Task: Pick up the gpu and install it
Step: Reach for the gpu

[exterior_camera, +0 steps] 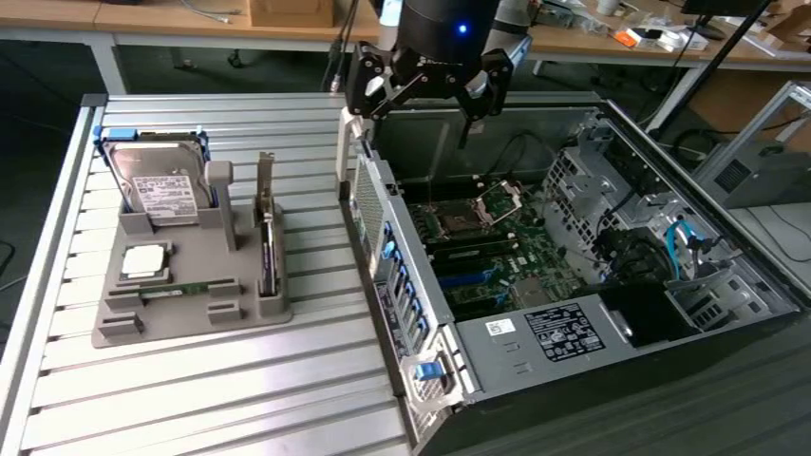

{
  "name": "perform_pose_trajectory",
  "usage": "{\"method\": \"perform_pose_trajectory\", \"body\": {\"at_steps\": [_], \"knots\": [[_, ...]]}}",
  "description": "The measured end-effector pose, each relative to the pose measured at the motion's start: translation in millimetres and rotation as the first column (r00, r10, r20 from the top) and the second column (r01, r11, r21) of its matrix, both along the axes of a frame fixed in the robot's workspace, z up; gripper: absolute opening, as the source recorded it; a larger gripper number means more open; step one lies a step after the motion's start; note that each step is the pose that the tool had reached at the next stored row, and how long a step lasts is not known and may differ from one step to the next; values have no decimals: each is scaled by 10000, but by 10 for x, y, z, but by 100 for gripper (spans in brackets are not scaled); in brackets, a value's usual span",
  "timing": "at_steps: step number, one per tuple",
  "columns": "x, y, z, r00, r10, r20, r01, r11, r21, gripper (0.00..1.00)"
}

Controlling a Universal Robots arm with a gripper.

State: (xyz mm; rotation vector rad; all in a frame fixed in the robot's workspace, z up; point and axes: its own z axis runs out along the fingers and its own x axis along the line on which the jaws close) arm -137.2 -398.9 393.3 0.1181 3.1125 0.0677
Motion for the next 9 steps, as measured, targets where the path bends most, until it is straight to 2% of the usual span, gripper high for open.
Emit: {"method": "perform_pose_trajectory", "body": {"at_steps": [9], "knots": [[-95,0,0,10000,1,1,-1,10000,0,99]]}}
